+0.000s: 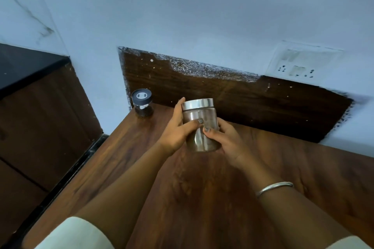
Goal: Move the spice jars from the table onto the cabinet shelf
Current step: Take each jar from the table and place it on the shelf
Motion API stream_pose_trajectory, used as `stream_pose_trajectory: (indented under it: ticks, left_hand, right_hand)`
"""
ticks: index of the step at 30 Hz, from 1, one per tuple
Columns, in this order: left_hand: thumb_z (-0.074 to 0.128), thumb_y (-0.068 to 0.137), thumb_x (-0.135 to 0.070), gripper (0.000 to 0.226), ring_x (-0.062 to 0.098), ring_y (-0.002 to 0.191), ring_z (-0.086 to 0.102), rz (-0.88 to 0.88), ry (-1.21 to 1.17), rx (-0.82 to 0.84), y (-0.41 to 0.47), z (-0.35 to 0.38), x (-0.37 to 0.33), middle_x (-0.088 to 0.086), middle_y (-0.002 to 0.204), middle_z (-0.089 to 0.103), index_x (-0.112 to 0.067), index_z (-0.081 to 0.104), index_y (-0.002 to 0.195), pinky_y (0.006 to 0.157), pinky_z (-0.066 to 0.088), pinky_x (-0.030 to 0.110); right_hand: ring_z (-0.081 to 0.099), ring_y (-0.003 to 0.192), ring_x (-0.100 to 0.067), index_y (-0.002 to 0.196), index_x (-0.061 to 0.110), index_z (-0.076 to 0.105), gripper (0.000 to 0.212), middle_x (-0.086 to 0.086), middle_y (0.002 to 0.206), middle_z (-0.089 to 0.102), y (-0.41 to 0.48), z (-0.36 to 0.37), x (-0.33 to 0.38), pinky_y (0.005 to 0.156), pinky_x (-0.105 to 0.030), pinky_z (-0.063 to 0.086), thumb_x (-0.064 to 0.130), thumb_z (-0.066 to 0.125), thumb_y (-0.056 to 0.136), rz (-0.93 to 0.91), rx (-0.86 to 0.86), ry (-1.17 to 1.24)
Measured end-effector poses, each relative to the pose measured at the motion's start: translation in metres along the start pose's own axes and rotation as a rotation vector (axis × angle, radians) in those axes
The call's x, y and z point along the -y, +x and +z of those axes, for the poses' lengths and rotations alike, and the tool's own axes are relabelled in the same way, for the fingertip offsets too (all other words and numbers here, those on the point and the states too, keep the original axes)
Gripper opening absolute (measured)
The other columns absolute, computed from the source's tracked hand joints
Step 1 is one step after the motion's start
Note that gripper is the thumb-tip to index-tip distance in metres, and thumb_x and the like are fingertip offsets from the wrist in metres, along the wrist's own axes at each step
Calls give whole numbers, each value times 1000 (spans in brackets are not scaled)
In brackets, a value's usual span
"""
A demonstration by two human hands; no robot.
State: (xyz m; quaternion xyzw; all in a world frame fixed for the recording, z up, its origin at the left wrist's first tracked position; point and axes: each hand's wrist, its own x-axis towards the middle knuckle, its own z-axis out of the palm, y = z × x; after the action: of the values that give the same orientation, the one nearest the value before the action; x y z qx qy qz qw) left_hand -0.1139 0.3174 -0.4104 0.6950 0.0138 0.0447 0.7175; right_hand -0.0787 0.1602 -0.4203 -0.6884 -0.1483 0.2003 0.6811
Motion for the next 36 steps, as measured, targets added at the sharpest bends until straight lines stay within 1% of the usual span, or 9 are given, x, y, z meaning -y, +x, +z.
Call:
stream_pose_trajectory:
  ticks: [3,6,12,16,20,23,27,32,36]
  left_hand:
    - [57,90,-22,76,-6,100,56,58,59,-43,-15,31,-10,-17,119,49,-28,9,148,79,50,12]
    - [55,92,-25,70,7,95,63,55,18,-108,-34,66,-14,-7,109,58,-32,13,148,84,55,31]
    - [58,89,-29,73,13,102,65,25,-104,-19,-58,121,-33,1,124,59,-31,12,147,87,54,39]
    - [63,79,-31,65,16,101,66,98,-148,-4,-70,136,-48,6,119,61,-18,34,136,77,57,30]
    - [57,80,-35,61,21,108,62,115,-147,69,-79,146,-58,9,123,59,-16,38,135,86,55,35]
    - [55,81,-43,68,23,113,60,114,-83,78,-82,151,-63,5,128,57,-21,32,141,93,51,43]
    - [52,77,-53,84,-5,105,60,79,28,138,-85,148,-65,-26,122,52,-39,9,147,87,54,30]
    - [67,77,-26,106,-1,98,64,53,53,330,-93,147,-67,-16,119,52,-37,-14,144,67,53,17]
    - [61,85,-4,96,1,89,67,89,44,303,-96,154,-69,-7,114,55,-34,-7,147,66,54,20]
  right_hand:
    - [69,89,-9,109,28,60,69,1,101,70,-28,-15,10,68,-23,55,59,80,51,-33,-118,-34]
    - [66,83,2,115,29,52,75,8,103,65,-55,-31,20,59,-13,51,62,74,52,-73,-209,-102]
    - [62,100,-6,124,28,52,76,2,115,61,-102,-57,43,78,-21,53,71,58,61,-141,-231,-260]
    - [64,102,-14,130,31,49,58,-8,117,62,-122,-78,48,81,-26,53,35,72,77,-180,-138,-129]
    - [59,116,-17,138,38,38,80,2,125,61,-134,-90,47,97,-39,47,22,74,68,-163,16,44]
    - [60,114,-20,131,47,43,82,1,121,64,-141,-92,50,95,-40,49,32,82,61,-192,-25,40]
    - [64,105,-15,145,43,22,120,-7,117,62,-151,-95,55,81,-27,54,51,87,45,-183,-139,-2]
    - [60,112,-12,145,46,-1,131,-3,125,57,-166,-103,62,90,-29,52,71,75,42,-187,-159,-145]
    - [55,117,-8,142,51,16,107,13,131,49,-176,-112,64,91,-30,51,41,81,59,-188,-66,-69]
